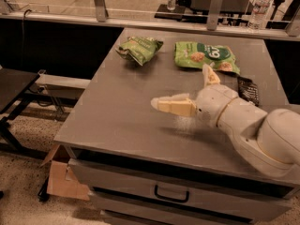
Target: Move green jalapeno chip bag near green rice chip bag
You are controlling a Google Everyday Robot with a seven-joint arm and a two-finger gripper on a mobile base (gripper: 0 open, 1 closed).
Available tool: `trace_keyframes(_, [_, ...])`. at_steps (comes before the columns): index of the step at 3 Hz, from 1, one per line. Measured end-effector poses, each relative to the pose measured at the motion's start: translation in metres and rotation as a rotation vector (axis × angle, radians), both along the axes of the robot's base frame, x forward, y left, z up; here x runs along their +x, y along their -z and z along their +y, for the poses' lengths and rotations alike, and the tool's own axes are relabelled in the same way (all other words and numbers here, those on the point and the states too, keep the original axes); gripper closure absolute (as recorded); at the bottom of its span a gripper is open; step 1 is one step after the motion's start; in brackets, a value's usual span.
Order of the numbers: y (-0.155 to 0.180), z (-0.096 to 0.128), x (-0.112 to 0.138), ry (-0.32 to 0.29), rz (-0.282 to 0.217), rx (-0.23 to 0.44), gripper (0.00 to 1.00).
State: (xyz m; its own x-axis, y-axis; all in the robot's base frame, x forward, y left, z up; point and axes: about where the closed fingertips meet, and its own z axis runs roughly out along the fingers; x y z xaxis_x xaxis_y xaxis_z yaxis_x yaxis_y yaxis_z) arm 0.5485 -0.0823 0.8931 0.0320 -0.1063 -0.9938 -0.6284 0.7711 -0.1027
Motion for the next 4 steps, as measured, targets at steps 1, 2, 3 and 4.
trace_keyframes(1, [0.002,0.02,0.026,-0.015,-0.006,-0.033,0.0])
trace_keyframes(2, [0.004,0.042,0.05,-0.038,-0.012,-0.061,0.0])
trace_keyframes(3, [0.0,0.067,0.084,-0.042,-0.047,-0.087,0.0])
trace_keyframes(4, [-0.003,0.082,0.106,-0.033,-0.075,-0.11,0.0])
